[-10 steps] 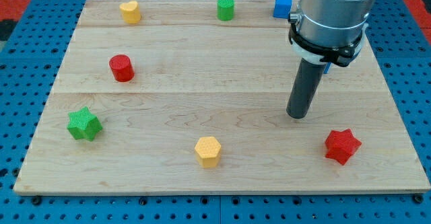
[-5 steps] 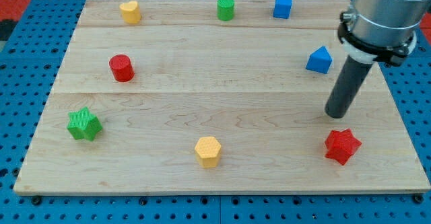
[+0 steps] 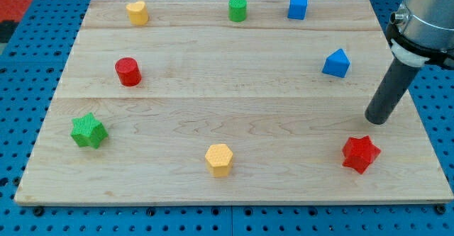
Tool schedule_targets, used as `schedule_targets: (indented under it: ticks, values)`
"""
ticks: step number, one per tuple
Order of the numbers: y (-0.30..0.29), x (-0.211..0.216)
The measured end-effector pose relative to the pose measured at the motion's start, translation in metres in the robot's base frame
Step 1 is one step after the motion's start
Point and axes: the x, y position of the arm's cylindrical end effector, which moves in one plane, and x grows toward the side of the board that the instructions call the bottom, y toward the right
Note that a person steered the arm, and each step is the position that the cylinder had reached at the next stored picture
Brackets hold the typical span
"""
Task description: Move your arm to the bottom right
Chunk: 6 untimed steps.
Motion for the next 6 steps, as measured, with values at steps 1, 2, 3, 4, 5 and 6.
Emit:
schedule_targets:
  ticks: [1,2,3,4,5,6]
  values:
    - [0.006,0.0]
    - [0.012,0.0]
    - [0.017,0.0]
    - [0.068,0.001]
    - [0.084,0.069]
    - [0.013,0.097]
